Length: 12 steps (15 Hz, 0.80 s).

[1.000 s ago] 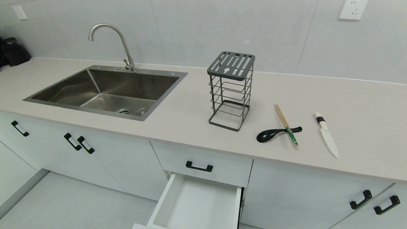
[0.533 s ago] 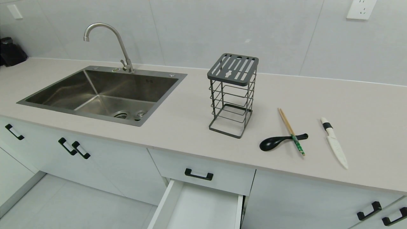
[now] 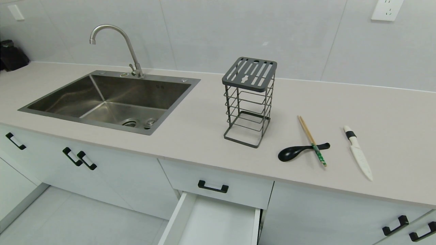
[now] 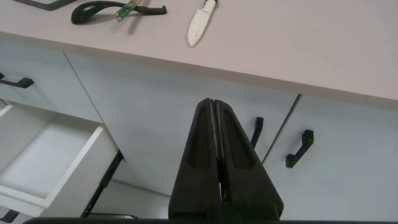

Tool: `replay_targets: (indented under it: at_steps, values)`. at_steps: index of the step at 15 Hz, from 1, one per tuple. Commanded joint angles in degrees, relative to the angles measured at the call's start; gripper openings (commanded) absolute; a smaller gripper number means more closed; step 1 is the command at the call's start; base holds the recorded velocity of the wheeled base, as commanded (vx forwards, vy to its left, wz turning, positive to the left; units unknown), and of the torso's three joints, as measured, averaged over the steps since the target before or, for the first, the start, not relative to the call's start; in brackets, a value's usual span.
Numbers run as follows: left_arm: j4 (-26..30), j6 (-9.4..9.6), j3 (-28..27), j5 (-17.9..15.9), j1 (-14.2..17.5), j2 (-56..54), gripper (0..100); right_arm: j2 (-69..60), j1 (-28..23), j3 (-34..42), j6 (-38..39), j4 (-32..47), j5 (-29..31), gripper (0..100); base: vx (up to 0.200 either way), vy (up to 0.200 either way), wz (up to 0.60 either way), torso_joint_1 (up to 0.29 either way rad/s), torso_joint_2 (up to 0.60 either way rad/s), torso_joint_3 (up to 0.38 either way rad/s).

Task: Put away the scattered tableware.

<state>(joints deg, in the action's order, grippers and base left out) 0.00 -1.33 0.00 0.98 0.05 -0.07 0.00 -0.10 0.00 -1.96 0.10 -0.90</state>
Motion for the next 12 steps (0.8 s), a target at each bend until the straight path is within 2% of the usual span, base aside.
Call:
replay_targets:
  at_steps: [1,12]
  values:
    - [-0.09,-0.43,-0.09,0.08,0.04,0.07,100,0.0,0.01,0.0,-0.06,-0.01,-0.06,0,0.2,0.0,0.0,0.002,0.0,0.002]
    - [-0.09,-0.69,-0.09,0.08,0.04,0.07,100,0.0,0.01,0.0,-0.15,-0.01,-0.06,0,0.0,0.0,0.0,0.0,0.0,0.0]
